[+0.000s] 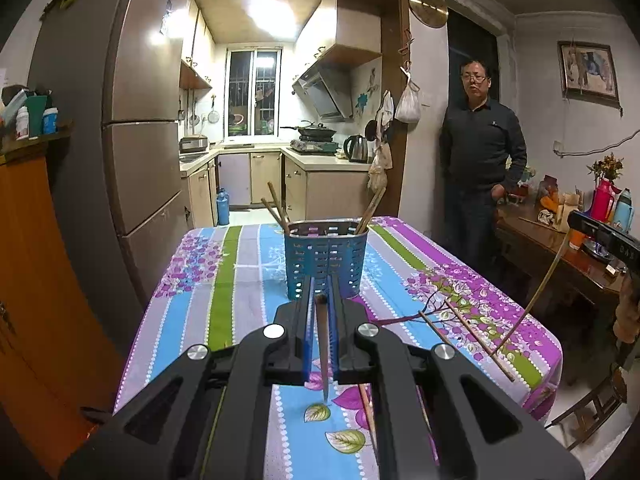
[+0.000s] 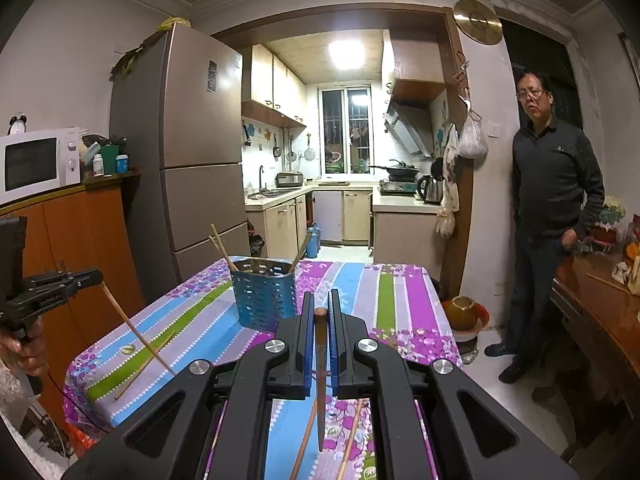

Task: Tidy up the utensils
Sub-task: 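Lower both held chopsticks into the blue utensil holder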

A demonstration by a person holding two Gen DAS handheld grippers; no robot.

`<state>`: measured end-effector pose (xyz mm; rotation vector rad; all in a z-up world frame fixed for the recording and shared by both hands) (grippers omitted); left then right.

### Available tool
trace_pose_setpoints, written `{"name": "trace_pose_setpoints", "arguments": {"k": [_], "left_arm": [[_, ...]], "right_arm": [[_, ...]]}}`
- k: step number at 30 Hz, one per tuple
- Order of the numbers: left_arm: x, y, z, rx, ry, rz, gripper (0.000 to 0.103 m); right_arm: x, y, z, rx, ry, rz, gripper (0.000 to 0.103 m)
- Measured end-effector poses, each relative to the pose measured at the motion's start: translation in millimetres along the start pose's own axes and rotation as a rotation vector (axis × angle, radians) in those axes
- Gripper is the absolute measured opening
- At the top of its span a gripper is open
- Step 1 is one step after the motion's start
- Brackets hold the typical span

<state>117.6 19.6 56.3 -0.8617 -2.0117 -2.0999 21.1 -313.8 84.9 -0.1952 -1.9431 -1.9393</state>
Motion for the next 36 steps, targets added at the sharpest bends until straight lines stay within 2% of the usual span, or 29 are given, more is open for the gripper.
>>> {"name": "trace_pose_setpoints", "arguments": {"k": [7,16,23,28,32,36], "left_arm": [[0,35,-12,-0.042,-0.018,-0.061,0.005],[-31,108,-20,-0.069,-0.032,-0.145,0.005],[-64,155,-18,-0.060,0.000,-0.210,0.005],[-89,187,-15,-0.034,0.024,-0.263,0.005],[-108,205,-12,-0.024,0.034,-0.297,0.005],[-129,215,-10,-0.030,0.074,-0.329,0.005]], "right_arm": [[-16,42,10,0.025,0.044,-0.018,0.008],[-51,118,34,0.033,0.099,-0.082,0.008],[-96,161,58,0.055,0.102,-0.107,0.008],[-128,191,63,0.040,0.093,-0.157,0.008],[-162,203,62,-0.009,0.095,-0.163,0.008],[-199,208,62,-0.028,0.070,-0.159,0.008]]}}
Point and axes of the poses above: each gripper's, at about its wrist camera, not at the fingertips, and x roughly against the way its jaws point, z to its left, y to its top, the point moved 4 cm from there along -x, roughly the way its jaws point, and after that the axes turned 6 degrees about z, right-handed, at the moved point
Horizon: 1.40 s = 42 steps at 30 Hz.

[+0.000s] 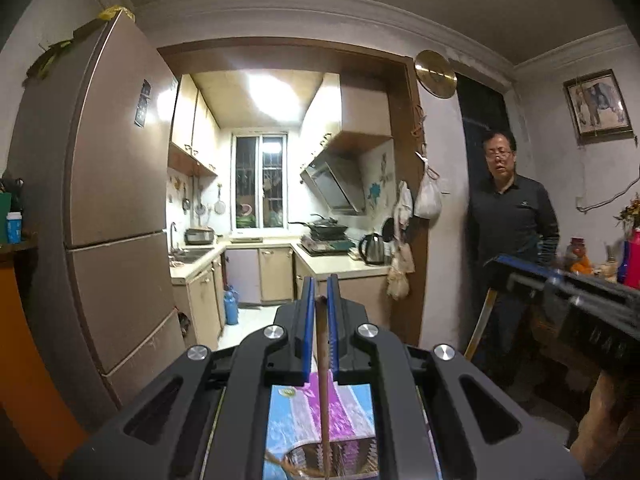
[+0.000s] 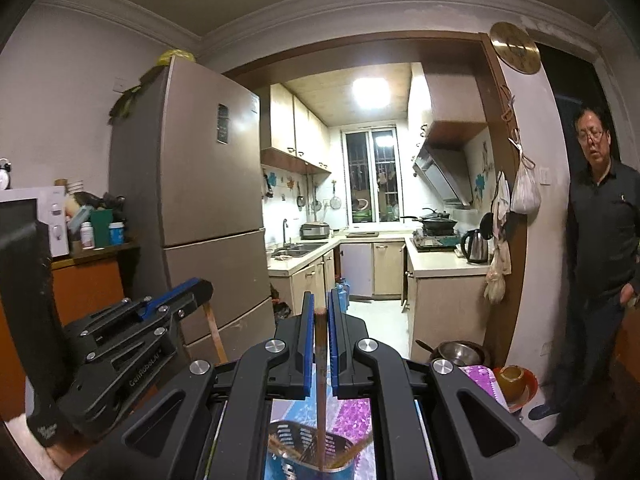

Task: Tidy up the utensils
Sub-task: 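Lower both held chopsticks into the blue utensil holder, then open the left tool releasing its chopstick while the right tool releases its own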

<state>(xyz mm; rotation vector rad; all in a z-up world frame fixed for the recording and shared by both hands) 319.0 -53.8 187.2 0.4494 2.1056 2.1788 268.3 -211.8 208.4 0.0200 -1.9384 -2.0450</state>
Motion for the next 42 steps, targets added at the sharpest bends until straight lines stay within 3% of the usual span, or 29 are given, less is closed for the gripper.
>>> {"name": "trace_pose_setpoints", "arguments": {"k": [11,23,33,42], "left_arm": [[-51,-33,21,0.059,0.034,0.032,0.005],[-79,-64,22,0.054,0.044,0.109,0.005],[-78,-72,26,0.054,0.053,0.151,0.005],[-55,-67,37,0.068,0.077,0.136,0.005]], "right_arm": [[-69,-38,-17,-0.099,-0.029,0.062,0.008],[-102,-78,-10,-0.106,-0.046,0.153,0.008],[-102,-83,-1,-0.084,-0.031,0.184,0.008],[-71,-76,-10,-0.082,-0.038,0.174,0.008]]}}
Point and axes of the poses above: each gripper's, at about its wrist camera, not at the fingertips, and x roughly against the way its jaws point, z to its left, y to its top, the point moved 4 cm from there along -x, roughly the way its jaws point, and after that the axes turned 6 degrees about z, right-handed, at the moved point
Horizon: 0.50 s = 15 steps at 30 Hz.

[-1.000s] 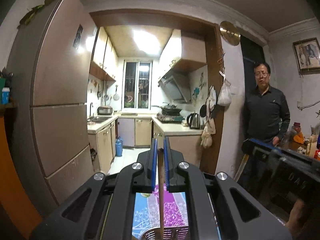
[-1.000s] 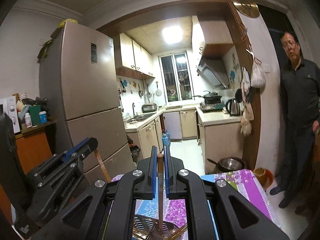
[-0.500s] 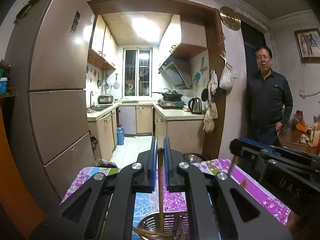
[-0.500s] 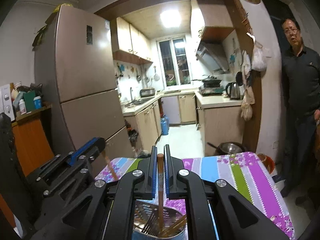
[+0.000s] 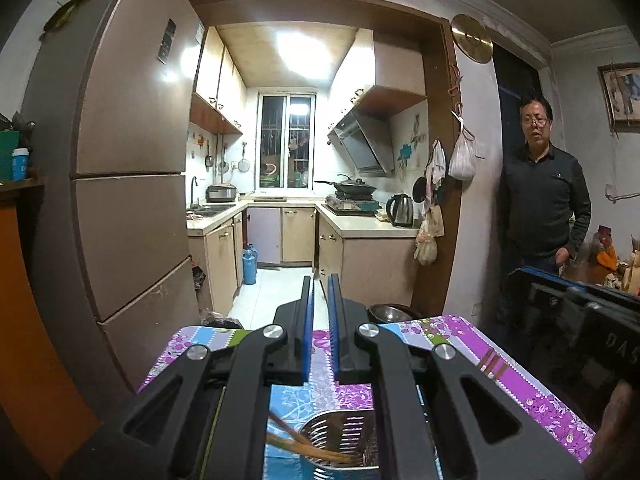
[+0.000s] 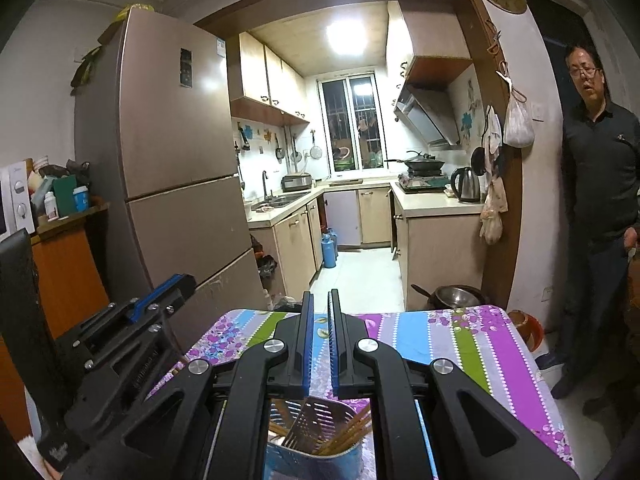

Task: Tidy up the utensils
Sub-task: 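Open the left tool releasing its chopstick while the right tool releases its own, then withdraw both open tools from the holder back over the chopstick row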

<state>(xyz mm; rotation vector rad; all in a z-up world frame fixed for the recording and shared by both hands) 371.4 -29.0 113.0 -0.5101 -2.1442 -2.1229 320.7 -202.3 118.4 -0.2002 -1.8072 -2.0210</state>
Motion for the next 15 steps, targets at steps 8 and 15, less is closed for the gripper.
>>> {"name": "trace_pose_setpoints", "arguments": {"k": [8,15], "left_arm": [[72,0,21,0.066,-0.008,-0.043,0.007],[186,-36,19,0.000,-0.043,-0.089,0.043]], "right_arm": [[86,-4,-39,-0.072,0.052,0.012,0.008],[228,-44,-72,-0.113,0.177,-0.027,0.021]]}}
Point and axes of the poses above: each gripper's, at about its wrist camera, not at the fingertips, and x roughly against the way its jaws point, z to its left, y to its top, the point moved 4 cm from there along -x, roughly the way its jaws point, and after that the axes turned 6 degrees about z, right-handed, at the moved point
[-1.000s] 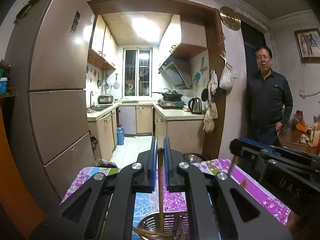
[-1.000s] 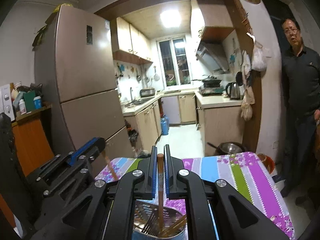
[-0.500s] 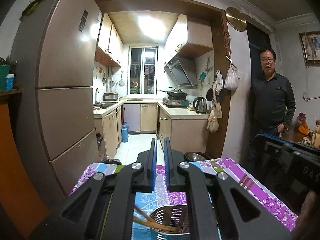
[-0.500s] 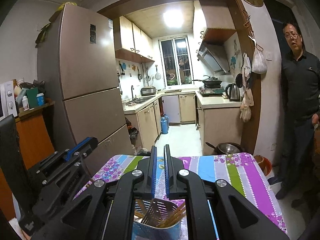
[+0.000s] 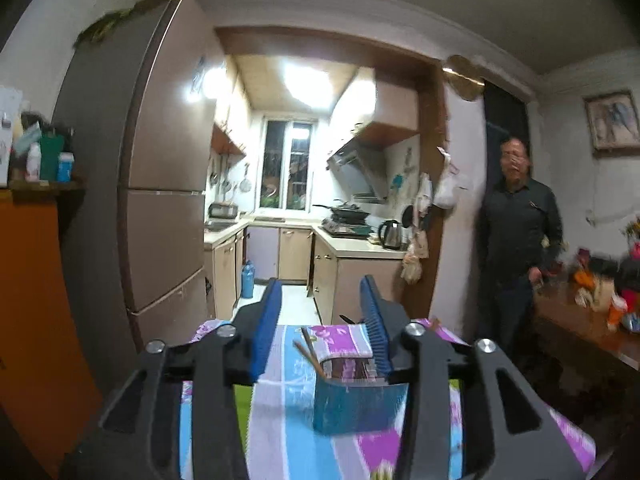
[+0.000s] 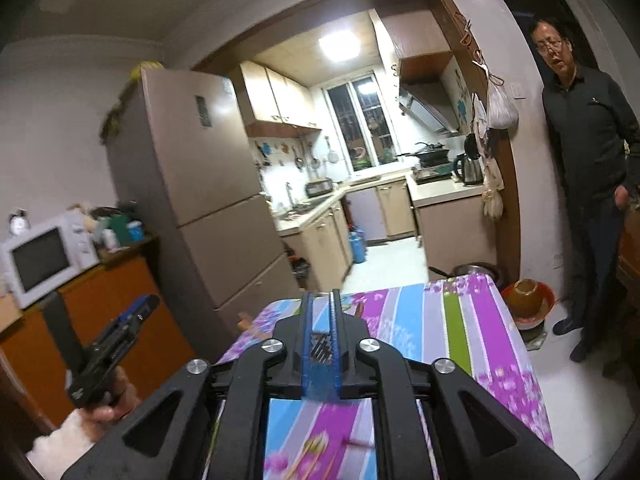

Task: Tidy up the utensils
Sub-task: 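Withdraw both open tools from the holder back over the chopstick row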

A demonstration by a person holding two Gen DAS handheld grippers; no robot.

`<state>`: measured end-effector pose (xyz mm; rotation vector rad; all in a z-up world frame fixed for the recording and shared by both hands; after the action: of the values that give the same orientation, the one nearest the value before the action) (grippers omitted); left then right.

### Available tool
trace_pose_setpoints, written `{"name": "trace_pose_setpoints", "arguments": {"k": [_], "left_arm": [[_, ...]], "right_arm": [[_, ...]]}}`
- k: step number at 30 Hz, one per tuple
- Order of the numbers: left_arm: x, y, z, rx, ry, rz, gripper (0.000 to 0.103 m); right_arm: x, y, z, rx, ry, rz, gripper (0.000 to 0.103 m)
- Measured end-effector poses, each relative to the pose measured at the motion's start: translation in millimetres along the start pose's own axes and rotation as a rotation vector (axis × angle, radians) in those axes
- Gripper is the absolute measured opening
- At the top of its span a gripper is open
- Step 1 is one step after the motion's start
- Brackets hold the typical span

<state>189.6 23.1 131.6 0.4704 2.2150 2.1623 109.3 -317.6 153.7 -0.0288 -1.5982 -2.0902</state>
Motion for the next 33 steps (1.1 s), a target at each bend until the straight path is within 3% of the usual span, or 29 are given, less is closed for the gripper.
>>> {"name": "trace_pose_setpoints", "arguments": {"k": [2,6,14,23,27,31,33], "left_arm": [[26,-12,-8,-0.051,-0.019,-0.006,0.050],[70,-45,-20,-0.139,-0.067,0.025,0.055],[97,-116,-11,-0.148,-0.057,0.166,0.055],[115,-208,10,-0.063,-0.023,0.348,0.055],[114,-251,19,0.013,0.016,0.439,0.055],[115,-278,17,0.065,0.006,0.505,0.055],[115,-286,12,0.041,-0.001,0.515,0.055]], "right_arm": [[35,-14,-3,0.023,-0.003,-0.025,0.027],[101,-56,-16,0.061,-0.060,-0.064,0.028],[153,-144,-34,0.122,-0.233,-0.038,0.029],[119,-243,-37,0.106,-0.355,0.130,0.029],[92,-281,-37,0.038,-0.311,0.205,0.029],[62,-307,-14,0.092,-0.275,0.264,0.029],[46,-315,4,0.136,-0.242,0.283,0.029]]}}
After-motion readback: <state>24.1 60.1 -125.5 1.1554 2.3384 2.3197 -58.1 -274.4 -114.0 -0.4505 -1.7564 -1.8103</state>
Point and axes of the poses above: each gripper's, at about its wrist camera, not at the fingertips, and x roughly against the way its jaws point, z to its left, y to its top, the point moved 4 cm from there along -x, roughly the way its jaws point, and after that the axes turned 6 degrees about z, right-handed, at the moved point
